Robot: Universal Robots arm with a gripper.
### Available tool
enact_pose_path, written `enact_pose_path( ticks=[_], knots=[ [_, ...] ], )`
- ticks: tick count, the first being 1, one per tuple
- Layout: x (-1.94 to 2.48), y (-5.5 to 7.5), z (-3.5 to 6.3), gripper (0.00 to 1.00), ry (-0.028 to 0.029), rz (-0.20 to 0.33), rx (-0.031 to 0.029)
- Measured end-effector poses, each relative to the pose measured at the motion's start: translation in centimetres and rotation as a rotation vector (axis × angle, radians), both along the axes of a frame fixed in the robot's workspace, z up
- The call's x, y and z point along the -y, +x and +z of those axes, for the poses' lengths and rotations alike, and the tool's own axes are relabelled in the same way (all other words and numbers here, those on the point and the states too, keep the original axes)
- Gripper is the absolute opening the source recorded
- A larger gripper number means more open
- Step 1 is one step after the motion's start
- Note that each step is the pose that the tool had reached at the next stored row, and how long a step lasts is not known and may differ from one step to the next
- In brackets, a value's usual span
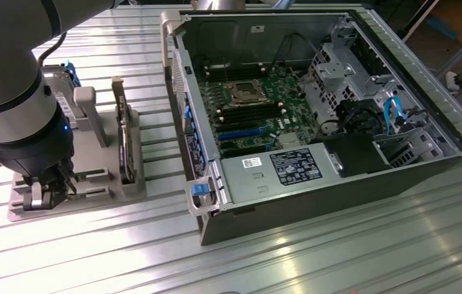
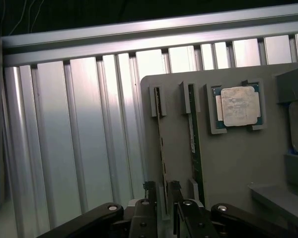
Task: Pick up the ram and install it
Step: 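Pick up the ram and move it above insertion slot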
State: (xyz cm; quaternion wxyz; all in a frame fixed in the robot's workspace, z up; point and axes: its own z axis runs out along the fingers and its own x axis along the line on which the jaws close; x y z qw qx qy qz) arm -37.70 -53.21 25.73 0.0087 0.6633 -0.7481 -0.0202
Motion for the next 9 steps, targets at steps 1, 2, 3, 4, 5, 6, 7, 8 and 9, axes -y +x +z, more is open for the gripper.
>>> enact_pose_path(
  ticks=[1,2,3,4,5,6,7,8,9],
  knots=[
    [0.0,-0.01,-0.01,0.24,0.0,0.001,0.0005],
    [0.0,-0.01,-0.03,0.24,0.0,0.003,0.0009],
    [0.01,-0.02,-0.06,0.24,0.0,0.004,0.0017],
    [0.01,-0.02,-0.07,0.24,-0.0002,0.005,0.0021],
    [0.01,-0.03,-0.1,0.24,-0.0002,0.007,0.0031],
    [0.01,-0.03,-0.14,0.24,-0.0001,0.009,0.0039],
    [0.0,-0.03,-0.21,0.24,0.0,0.011,0.0052],
    [0.0,-0.02,-0.29,0.24,0.0001,0.013,0.0062],
    [0.0,-0.02,-0.38,0.24,0.0002,0.015,0.0067]
  ],
)
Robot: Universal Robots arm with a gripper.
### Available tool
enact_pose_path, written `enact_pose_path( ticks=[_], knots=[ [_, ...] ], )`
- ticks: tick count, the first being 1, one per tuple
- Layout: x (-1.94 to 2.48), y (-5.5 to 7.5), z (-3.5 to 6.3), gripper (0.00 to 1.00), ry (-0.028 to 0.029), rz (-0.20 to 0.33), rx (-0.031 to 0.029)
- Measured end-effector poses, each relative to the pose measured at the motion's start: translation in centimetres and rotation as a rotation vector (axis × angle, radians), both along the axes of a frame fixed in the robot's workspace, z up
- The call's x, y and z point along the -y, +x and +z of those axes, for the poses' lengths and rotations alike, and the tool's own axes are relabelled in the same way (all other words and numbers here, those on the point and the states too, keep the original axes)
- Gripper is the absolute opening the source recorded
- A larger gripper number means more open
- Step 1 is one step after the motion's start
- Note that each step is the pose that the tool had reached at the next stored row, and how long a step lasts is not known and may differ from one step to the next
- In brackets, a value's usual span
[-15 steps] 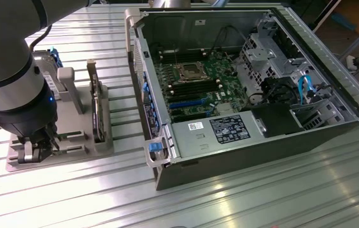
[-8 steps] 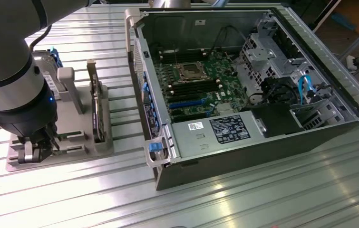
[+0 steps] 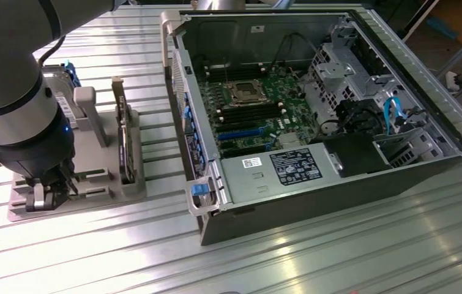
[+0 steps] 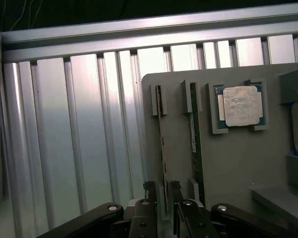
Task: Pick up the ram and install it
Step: 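Pick up the ram and move it above insertion slot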
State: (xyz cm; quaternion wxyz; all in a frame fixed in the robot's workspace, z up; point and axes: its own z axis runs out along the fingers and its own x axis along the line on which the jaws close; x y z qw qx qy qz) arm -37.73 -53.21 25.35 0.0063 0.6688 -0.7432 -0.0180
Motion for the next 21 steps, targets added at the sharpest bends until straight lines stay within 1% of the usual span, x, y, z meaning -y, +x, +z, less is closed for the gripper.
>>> enact_pose_path(
  ticks=[8,14,21],
  knots=[
    [0.0,-0.01,-0.66,0.24,-0.001,0.007,-0.0001],
    [0.0,0.0,-0.71,0.24,-0.0008,0.008,0.0001],
    [-0.17,0.0,-0.92,0.24,-0.0008,0.008,0.0]
  ],
)
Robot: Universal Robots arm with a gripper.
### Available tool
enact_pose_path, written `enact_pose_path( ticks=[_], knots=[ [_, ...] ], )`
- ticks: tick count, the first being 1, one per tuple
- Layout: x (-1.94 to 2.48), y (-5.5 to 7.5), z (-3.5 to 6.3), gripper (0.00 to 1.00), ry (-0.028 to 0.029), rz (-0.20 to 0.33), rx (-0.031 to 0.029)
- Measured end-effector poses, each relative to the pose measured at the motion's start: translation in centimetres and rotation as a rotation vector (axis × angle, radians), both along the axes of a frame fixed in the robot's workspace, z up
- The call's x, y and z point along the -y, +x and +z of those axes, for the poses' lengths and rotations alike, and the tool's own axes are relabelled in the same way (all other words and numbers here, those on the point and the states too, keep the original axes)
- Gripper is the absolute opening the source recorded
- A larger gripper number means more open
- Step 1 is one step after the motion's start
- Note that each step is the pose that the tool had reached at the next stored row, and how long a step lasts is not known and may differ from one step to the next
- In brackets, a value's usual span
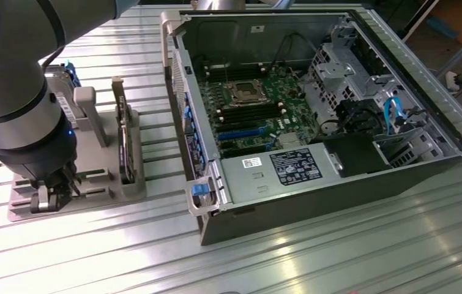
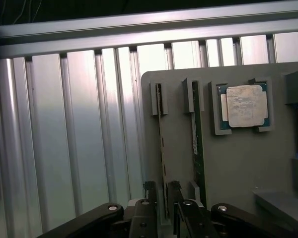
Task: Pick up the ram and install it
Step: 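Pick up the ram and move it above insertion slot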
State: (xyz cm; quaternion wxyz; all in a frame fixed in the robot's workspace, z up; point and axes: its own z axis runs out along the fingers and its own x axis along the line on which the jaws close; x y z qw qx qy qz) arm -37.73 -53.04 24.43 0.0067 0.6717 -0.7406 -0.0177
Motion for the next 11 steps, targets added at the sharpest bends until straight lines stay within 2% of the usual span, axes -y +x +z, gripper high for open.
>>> enact_pose_path(
  ticks=[11],
  knots=[
    [0.0,-0.01,-0.69,0.24,0.0,0.0,0.0]
  ],
)
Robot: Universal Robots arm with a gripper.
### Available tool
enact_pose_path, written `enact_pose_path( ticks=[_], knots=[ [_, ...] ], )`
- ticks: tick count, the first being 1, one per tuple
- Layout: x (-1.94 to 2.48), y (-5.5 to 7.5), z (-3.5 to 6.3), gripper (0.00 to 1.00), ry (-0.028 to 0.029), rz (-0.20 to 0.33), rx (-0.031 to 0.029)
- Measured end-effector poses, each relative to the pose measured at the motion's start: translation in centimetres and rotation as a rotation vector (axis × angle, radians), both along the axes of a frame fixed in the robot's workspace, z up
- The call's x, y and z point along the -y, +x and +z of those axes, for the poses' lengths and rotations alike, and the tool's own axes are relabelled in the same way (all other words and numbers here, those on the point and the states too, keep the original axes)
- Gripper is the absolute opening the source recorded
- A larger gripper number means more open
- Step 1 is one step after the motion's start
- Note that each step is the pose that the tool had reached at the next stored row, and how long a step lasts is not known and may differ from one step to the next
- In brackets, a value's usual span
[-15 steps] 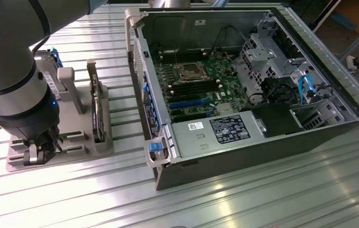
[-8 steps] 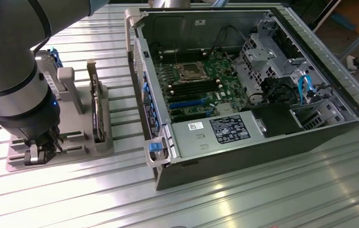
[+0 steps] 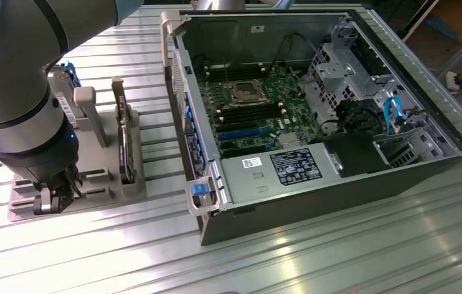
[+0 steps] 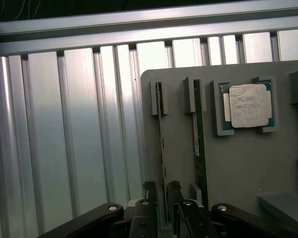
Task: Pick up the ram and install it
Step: 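Pick up the ram and move it above insertion slot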
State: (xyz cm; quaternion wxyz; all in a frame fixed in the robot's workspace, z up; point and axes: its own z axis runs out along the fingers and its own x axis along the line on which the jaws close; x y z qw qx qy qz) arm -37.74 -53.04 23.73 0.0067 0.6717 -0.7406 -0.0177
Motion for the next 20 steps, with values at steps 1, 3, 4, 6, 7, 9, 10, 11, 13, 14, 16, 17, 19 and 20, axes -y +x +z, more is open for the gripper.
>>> enact_pose_path(
  ticks=[1,3,4,6,7,9,10,11,13,14,16,17,19,20],
  knots=[
    [0.0,0.0,0.0,0.24,0.0,0.0,0.0],
    [0.0,0.0,-0.03,0.24,0.0001,0.0,0.0001],
    [0.0,0.0,-0.09,0.24,0.0002,0.0,0.0003],
    [0.0,0.0,-0.22,0.24,0.0,0.0,0.0001],
    [0.0,0.0,-0.29,0.24,0.0001,0.0,0.0001],
    [0.0,0.0,-0.43,0.24,0.0001,0.0,0.0001],
    [0.0,0.0,-0.52,0.24,0.0001,0.0,0.0001],
    [0.0,0.0,-0.61,0.24,0.0001,0.0,0.0001],
    [-0.09,-0.01,-0.69,0.24,-0.0002,0.0,-0.0001],
    [-0.15,0.0,-0.71,0.24,0.0,0.0,0.0],
    [-0.26,0.0,-0.74,0.24,0.0,0.0,0.0001],
    [-0.31,0.01,-0.77,0.24,0.0002,0.0,0.0002],
    [-0.31,0.0,-0.78,0.24,-0.0001,0.0,-0.0001],
    [-0.32,-0.01,-0.78,0.24,-0.0001,0.0,-0.0001]
  ],
)
